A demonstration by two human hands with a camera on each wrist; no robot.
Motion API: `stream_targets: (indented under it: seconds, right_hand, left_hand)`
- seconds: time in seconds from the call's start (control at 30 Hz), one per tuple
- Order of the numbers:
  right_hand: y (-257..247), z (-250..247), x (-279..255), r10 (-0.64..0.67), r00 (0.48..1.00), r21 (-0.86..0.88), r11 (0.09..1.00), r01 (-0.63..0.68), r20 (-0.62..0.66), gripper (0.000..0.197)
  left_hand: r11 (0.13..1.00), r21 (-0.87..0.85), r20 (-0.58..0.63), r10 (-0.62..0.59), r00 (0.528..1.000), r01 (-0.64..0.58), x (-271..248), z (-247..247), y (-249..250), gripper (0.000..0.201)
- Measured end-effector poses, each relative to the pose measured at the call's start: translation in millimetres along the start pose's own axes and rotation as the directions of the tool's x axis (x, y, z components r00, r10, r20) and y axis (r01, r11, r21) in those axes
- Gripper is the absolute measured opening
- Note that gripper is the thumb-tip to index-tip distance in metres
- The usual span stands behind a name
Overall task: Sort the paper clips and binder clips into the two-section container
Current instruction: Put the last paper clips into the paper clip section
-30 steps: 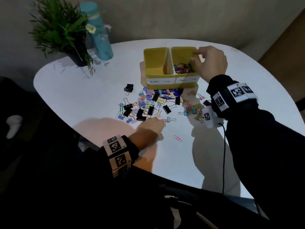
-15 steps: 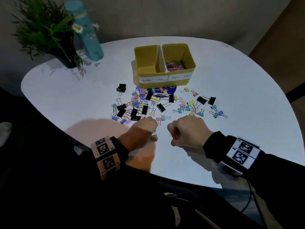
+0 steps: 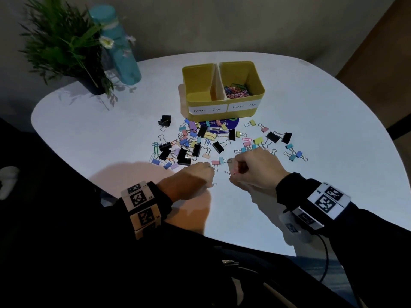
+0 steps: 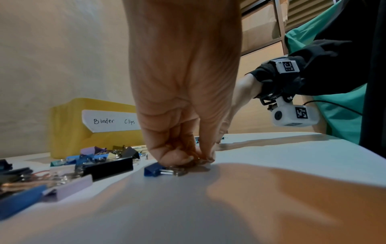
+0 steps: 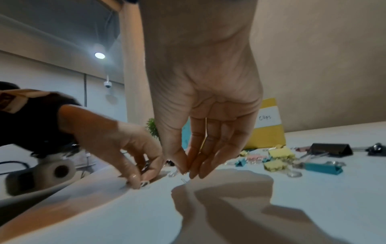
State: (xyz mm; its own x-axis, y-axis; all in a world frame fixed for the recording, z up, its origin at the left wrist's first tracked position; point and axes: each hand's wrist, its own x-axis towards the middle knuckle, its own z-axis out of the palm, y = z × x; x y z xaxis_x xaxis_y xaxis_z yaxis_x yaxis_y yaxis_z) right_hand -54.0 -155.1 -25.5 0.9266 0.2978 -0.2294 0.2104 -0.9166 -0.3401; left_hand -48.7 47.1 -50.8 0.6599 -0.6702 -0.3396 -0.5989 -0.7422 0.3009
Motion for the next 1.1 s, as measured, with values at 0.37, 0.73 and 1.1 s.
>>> stream_targets:
  seconds: [0.37,0.73,1.1]
  right_hand:
    - [41,-115,46,0.241,0.829,0.456,0.890,0.020,-0.505,0.008]
    - [64,-121,112,0.282,0.857,0.419,0.904,-0.086,-0.432,0.015]
    - [67,-44,71,0.290,0.955,0.242,0.933,-0.267,-0.066,0.034]
  left_hand:
    - [0.959,-0.278,-0.535,-0.112,0.837,-0.050,33,-131,13,0.006]
    - [0.950,-0.290,-0.557,-0.265,0.787,0.114,135,-167,0,0.030]
    - [0.922,-0.387,-0.664,-0.272,0.696,-0.009,86,-128,-5,0.019]
